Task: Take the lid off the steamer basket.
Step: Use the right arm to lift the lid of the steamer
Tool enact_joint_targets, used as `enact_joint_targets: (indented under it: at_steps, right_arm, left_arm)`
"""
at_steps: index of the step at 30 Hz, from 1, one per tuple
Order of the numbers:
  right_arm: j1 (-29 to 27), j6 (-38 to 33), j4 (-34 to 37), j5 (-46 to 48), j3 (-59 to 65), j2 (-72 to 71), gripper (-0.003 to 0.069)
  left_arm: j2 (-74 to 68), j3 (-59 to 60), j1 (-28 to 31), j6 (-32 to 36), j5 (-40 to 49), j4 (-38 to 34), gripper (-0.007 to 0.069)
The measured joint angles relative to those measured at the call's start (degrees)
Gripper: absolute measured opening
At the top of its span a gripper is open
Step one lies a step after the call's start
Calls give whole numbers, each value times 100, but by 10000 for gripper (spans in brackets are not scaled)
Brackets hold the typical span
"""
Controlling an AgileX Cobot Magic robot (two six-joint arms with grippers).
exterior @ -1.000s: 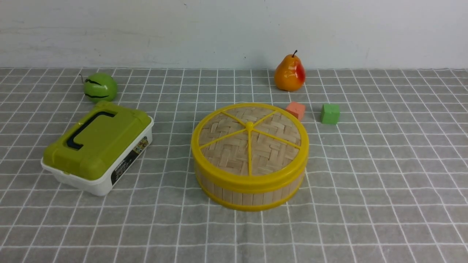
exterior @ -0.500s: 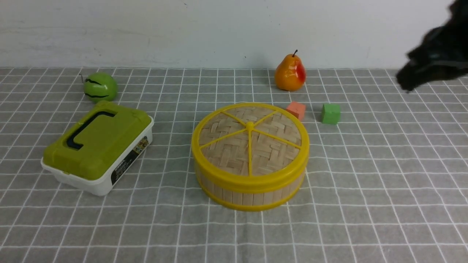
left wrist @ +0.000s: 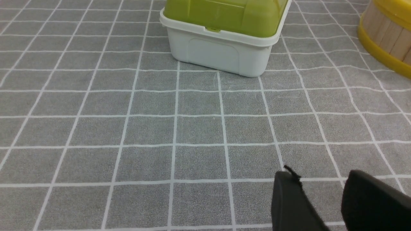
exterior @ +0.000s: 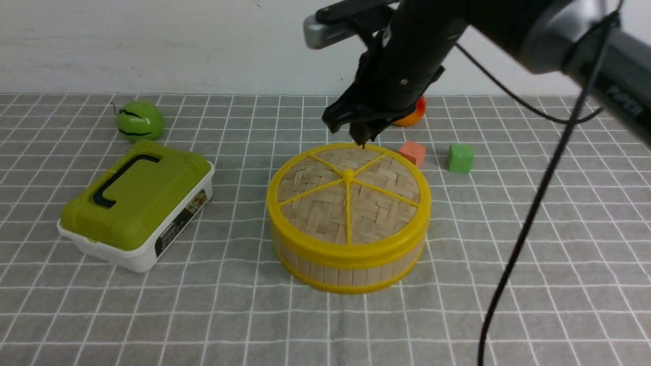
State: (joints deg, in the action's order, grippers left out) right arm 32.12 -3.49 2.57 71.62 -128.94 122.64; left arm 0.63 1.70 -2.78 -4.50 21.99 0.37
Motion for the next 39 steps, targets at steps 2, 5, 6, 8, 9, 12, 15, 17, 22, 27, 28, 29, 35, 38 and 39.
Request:
enact_joint_targets:
  at_steps: [2, 5, 6, 8, 9, 12, 15, 17, 22, 27, 28, 29, 35, 38, 39]
  right_arm:
    - [83, 16, -134, 0, -31, 155, 270]
    - [168, 117, -389, -14, -37, 292, 386]
    - [175, 165, -479, -52, -37, 333, 439]
    - [181, 262, -677, -155, -37, 382, 503]
    - [181, 308, -761, -212, -37, 411, 527]
    - [181, 440, -901, -365, -43, 479, 551]
    - [181, 530, -915, -485, -43, 552, 540]
    - [181, 584, -919, -598, -43, 642, 500]
    - [181, 601, -919, -647, -43, 816, 386]
    - [187, 601, -870, -630, -43, 875, 234]
    - [187, 601, -840, -623, -43, 875, 209]
    - [187, 601, -801, -618, -43, 875, 177]
    - [162, 614, -703, -589, -61, 875, 81]
    - [162, 628, -695, -534, -100, 861, 81]
    - [162, 628, -677, -470, -140, 838, 81]
  left_arm:
    - [0, 0, 0, 0, 0, 0, 239]
    - [0, 0, 0, 0, 0, 0, 239]
    - [0, 0, 0, 0, 0, 0, 239]
    - [0, 0, 0, 0, 0, 0, 239]
    - [0, 0, 0, 0, 0, 0, 239]
    - [0, 0, 0, 0, 0, 0, 239]
    - [0, 0, 0, 0, 0, 0, 239]
    - [0, 0, 0, 0, 0, 0, 239]
    - [0, 0, 0, 0, 0, 0, 239]
    - [0, 0, 0, 0, 0, 0, 239]
    - [0, 0, 0, 0, 0, 0, 239]
    - [0, 0, 0, 0, 0, 0, 239]
    - [0, 0, 0, 0, 0, 0, 239]
    - [0, 0, 0, 0, 0, 0, 239]
    - [0, 0, 0, 0, 0, 0, 239]
